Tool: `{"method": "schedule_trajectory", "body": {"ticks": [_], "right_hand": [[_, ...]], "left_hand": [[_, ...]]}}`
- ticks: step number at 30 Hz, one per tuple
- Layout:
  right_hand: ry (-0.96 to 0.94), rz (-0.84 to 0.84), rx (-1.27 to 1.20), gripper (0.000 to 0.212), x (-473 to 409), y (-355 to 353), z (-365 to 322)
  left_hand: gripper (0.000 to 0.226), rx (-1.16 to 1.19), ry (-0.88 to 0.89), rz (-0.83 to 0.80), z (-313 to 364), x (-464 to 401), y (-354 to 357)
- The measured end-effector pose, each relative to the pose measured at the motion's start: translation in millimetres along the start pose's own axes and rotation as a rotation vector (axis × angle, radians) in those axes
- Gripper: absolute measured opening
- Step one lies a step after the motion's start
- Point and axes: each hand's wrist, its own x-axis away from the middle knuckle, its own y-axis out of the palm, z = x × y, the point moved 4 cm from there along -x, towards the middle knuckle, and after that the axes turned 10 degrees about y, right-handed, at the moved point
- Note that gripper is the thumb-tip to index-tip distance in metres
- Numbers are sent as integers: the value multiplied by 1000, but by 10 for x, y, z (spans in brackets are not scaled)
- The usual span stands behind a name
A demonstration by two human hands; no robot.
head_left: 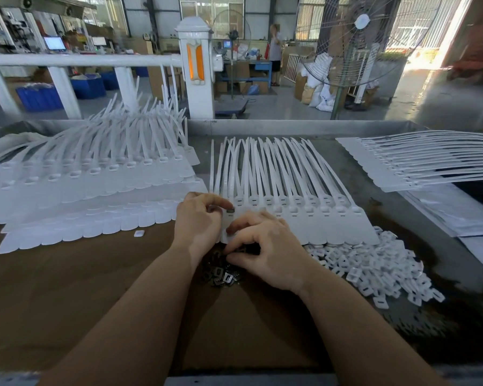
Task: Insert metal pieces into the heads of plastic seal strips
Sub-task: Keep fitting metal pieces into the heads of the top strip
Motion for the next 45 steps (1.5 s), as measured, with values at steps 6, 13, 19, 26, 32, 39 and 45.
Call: {"method": "schedule_trajectory", "body": {"ticks": [6,13,19,26,32,39,45], "right_hand": [[-9,0,11,9,-3,7,-2],[-15,-23,29,11,-5,14,-3],[-7,-1,-30,5,-19,16,12],[34,159,-302,5,-16,-63,52],[184,332,-569,17,-25,-176,182],[248,388,-709,11,-21,-215,252],[266,388,-702,14,-15,-211,253]], "left_hand": [[39,-15,10,-6,1,1,4],[36,-26,1,-17,26,17,-3],[35,-17,-6,-17,33,31,-12],[33,-87,55,6,95,62,-8],[26,-203,247,49,260,121,20],[7,-95,394,-96,395,158,61],[5,19,342,-129,391,139,55]]}}
